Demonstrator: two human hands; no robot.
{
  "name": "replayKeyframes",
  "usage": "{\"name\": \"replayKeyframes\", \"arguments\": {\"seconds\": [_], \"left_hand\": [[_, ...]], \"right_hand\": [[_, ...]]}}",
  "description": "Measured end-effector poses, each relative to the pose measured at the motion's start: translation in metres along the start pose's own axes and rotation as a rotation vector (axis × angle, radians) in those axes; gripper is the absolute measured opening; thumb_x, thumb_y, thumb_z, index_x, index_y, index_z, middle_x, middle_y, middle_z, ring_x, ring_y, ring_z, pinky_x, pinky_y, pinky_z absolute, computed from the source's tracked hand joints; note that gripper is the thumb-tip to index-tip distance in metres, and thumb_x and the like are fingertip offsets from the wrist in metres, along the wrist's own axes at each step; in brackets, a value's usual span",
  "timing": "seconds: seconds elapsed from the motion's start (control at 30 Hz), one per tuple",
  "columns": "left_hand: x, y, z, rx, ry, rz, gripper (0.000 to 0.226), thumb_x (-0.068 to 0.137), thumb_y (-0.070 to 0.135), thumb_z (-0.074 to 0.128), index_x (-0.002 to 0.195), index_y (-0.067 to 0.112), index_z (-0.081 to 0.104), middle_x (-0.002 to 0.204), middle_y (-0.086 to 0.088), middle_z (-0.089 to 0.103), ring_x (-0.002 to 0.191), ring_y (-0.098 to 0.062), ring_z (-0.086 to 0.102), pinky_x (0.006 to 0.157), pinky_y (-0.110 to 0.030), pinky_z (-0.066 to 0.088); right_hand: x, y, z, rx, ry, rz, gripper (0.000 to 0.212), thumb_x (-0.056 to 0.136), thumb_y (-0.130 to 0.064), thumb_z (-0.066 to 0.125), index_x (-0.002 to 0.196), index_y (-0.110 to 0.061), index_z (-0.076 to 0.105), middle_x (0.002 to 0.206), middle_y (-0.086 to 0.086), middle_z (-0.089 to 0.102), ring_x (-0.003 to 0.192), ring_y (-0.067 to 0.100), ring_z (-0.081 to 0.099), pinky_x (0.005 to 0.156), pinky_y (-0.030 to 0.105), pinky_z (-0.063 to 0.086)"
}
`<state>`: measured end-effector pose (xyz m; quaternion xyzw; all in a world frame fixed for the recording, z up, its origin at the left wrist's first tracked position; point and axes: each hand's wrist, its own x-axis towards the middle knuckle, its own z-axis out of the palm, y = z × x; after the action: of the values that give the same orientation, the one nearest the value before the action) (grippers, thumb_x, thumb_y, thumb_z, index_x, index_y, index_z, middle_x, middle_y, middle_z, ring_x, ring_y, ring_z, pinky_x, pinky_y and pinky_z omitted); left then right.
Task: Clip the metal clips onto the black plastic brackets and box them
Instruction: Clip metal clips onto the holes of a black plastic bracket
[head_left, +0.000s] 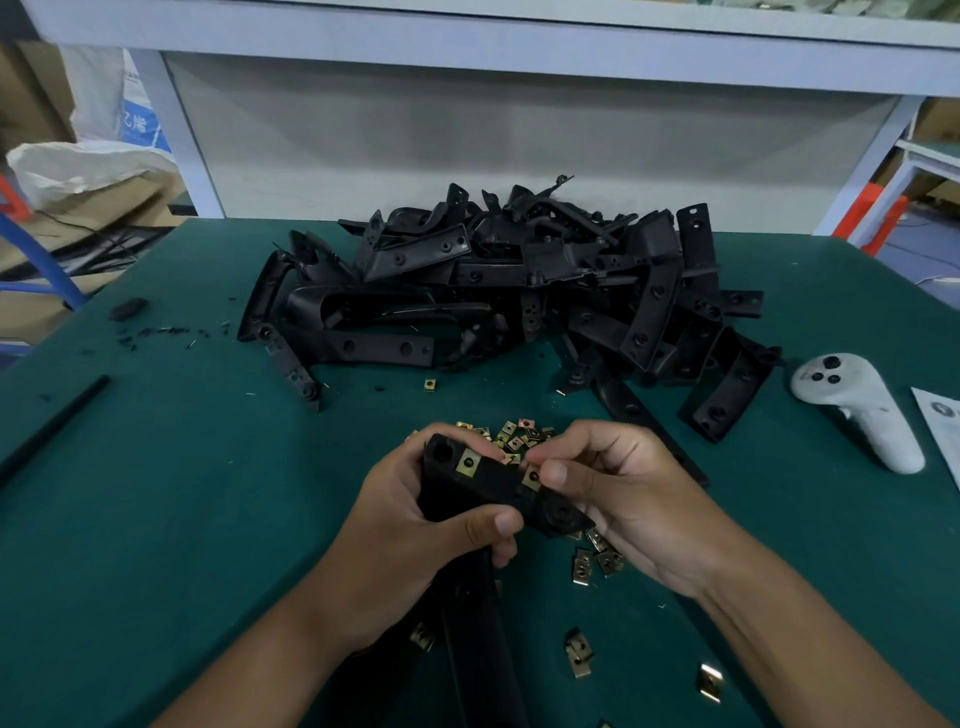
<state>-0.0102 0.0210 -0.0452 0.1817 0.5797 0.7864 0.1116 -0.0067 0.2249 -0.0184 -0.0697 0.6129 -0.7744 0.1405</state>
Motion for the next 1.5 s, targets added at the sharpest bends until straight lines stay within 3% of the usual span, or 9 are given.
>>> {"name": "replayKeyframes", "arguments": {"seconds": [0.17,0.37,0.5,0.67,0.73,1.0,1.27,1.4,1.5], "left_hand": [[0.000,0.002,0.000,0.018,-0.005,-0.003,0.029,0.075,0.010,0.085,0.097,0.018,0.067,0.070,-0.013,0.068,0.059,-0.024,0.067,0.061,-0.032,0.057],[0.000,0.001,0.001,0.023,-0.011,-0.010,0.029,0.076,0.009,0.084,0.098,0.017,0.066,0.069,-0.012,0.067,0.058,-0.022,0.067,0.060,-0.029,0.057],[0.001,0.000,0.002,0.003,0.087,0.015,0.031,0.074,0.015,0.085,0.099,0.017,0.066,0.069,-0.011,0.066,0.059,-0.021,0.065,0.059,-0.031,0.056],[0.001,0.001,0.002,-0.015,0.148,0.031,0.029,0.074,0.021,0.087,0.095,0.022,0.068,0.074,-0.011,0.070,0.059,-0.022,0.067,0.059,-0.031,0.058],[0.001,0.002,0.003,-0.018,0.146,0.041,0.027,0.072,0.021,0.084,0.094,0.023,0.069,0.075,-0.012,0.071,0.060,-0.021,0.068,0.059,-0.031,0.058],[0.001,-0.001,0.004,-0.037,0.155,0.048,0.025,0.074,0.011,0.081,0.094,0.021,0.070,0.075,-0.012,0.071,0.060,-0.022,0.068,0.059,-0.032,0.059],[-0.001,-0.002,0.002,-0.065,0.073,0.046,0.025,0.082,0.012,0.083,0.098,0.020,0.067,0.079,-0.011,0.070,0.064,-0.024,0.068,0.065,-0.034,0.059],[-0.002,-0.001,0.002,-0.063,0.022,0.038,0.021,0.090,0.016,0.072,0.108,0.014,0.061,0.081,-0.017,0.070,0.072,-0.028,0.070,0.071,-0.035,0.058],[-0.003,-0.001,0.004,-0.062,0.015,0.049,0.028,0.095,0.015,0.069,0.115,0.001,0.055,0.085,-0.020,0.071,0.078,-0.030,0.070,0.073,-0.033,0.058]], "right_hand": [[-0.002,-0.005,-0.004,-0.123,-0.017,-0.023,0.015,0.076,-0.028,0.081,0.089,-0.022,0.083,0.083,-0.003,0.075,0.074,0.003,0.067,0.065,0.014,0.051],[-0.004,-0.006,-0.007,-0.339,-0.012,-0.100,0.017,0.085,-0.029,0.074,0.100,-0.028,0.082,0.101,0.000,0.079,0.096,0.010,0.074,0.081,0.015,0.054],[-0.007,-0.005,-0.004,-0.363,-0.022,-0.144,0.039,0.087,-0.053,0.069,0.115,-0.029,0.077,0.117,-0.003,0.075,0.114,0.013,0.069,0.096,0.019,0.051],[-0.003,0.006,0.007,-0.446,0.042,-0.240,0.061,0.073,-0.035,0.087,0.130,-0.034,0.066,0.118,-0.009,0.073,0.115,0.010,0.068,0.098,0.019,0.050],[-0.002,0.008,0.007,-0.418,0.054,-0.231,0.056,0.074,-0.032,0.087,0.126,-0.032,0.067,0.116,-0.011,0.073,0.111,0.008,0.068,0.093,0.015,0.050],[-0.003,0.012,0.008,-0.490,0.113,-0.315,0.033,0.077,-0.048,0.083,0.105,-0.032,0.075,0.103,-0.006,0.077,0.097,0.016,0.073,0.084,0.020,0.055],[-0.006,0.010,0.003,-0.543,0.055,-0.341,0.032,0.080,-0.054,0.079,0.106,-0.035,0.074,0.098,-0.010,0.075,0.092,0.011,0.071,0.081,0.016,0.053],[-0.005,0.010,0.005,-0.523,0.094,-0.369,0.021,0.085,-0.042,0.076,0.102,-0.030,0.072,0.091,-0.004,0.076,0.082,0.012,0.072,0.070,0.017,0.052],[-0.005,0.013,0.006,-0.545,0.140,-0.440,0.016,0.087,-0.034,0.075,0.100,-0.026,0.072,0.081,0.000,0.076,0.076,0.021,0.074,0.072,0.034,0.058]]}}
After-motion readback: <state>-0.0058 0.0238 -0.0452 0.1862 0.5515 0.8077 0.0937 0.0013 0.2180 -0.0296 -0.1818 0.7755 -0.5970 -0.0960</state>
